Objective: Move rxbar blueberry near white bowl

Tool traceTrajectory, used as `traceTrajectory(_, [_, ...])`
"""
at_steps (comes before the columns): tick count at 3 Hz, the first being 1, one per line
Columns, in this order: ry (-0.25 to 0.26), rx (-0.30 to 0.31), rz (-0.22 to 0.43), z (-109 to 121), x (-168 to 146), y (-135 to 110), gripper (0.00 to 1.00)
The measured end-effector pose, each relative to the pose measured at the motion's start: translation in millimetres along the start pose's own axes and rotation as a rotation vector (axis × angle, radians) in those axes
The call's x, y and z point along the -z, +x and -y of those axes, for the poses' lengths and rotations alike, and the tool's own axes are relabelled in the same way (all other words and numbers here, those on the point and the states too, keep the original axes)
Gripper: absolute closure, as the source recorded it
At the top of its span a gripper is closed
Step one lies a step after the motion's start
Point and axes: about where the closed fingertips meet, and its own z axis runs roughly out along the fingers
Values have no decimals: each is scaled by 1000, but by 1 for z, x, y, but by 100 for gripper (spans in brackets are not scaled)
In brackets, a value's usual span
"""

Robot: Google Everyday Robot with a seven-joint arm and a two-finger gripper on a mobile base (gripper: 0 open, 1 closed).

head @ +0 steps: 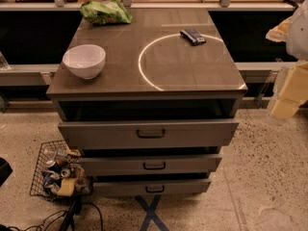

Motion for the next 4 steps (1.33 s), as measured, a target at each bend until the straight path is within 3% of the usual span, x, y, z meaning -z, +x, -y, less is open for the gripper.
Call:
traceTrajectory(1, [0,0,0,0,0,0,0])
traceTrajectory(2, [41,-32,37,11,-4,1,0])
traceTrajectory(3, [98,-135,171,33,-27,19,0])
traceTrajectory(4, [161,-191,384,67,-51,14,0])
